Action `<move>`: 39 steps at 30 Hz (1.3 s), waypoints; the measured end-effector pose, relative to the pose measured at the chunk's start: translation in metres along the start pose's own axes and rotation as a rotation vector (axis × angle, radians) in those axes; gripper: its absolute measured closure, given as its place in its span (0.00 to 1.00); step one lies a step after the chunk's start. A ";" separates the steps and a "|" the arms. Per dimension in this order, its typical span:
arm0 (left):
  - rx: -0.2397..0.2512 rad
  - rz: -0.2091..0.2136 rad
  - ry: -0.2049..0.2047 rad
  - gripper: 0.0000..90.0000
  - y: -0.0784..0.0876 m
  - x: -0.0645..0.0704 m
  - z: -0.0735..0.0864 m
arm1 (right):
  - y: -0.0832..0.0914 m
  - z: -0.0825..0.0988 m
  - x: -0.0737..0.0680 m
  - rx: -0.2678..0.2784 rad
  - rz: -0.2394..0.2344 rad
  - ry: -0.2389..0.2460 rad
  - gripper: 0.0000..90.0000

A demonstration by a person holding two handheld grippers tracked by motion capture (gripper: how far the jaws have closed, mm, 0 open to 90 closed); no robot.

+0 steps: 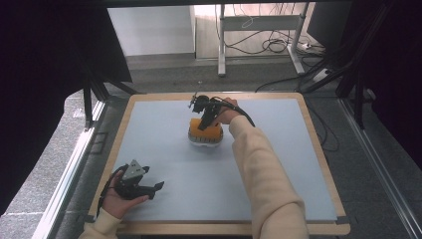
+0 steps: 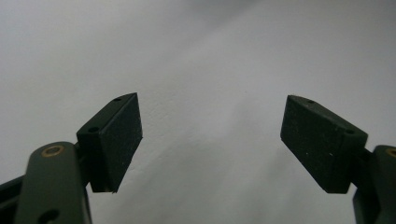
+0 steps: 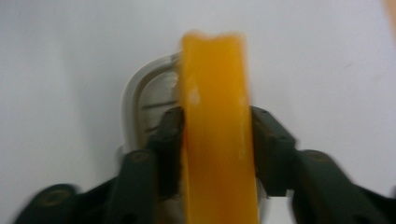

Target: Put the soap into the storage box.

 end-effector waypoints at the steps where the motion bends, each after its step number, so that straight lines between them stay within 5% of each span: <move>1: 0.000 -0.001 0.003 0.23 0.000 0.000 0.000 | 0.004 0.001 0.000 0.023 0.008 -0.022 0.53; 8: 0.002 0.006 -0.009 0.23 0.001 0.005 -0.001 | 0.026 0.012 -0.006 0.070 0.092 -0.074 0.44; 12: -0.006 0.007 -0.018 0.23 0.000 0.006 -0.001 | 0.031 0.022 -0.013 0.104 0.091 -0.102 0.43; 18: -0.004 0.009 -0.014 0.23 0.000 0.006 -0.001 | 0.041 0.041 -0.028 0.224 0.073 -0.173 0.42; 33: -0.007 0.014 -0.004 0.23 -0.001 0.007 0.000 | 0.051 0.070 -0.061 0.277 0.094 -0.207 0.36; 39: -0.007 0.011 -0.005 0.23 -0.003 0.009 0.000 | 0.062 0.101 -0.077 0.298 0.134 -0.274 0.35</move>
Point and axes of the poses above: each handheld gripper's, and its own axes: y roughly backward along the jaws, z roughly out of its underside, x roughly to its right, the point moved 1 cm from there along -y, roughly forward along the jaws, and after that the axes turned 4 degrees about y, right-handed, at the moved point
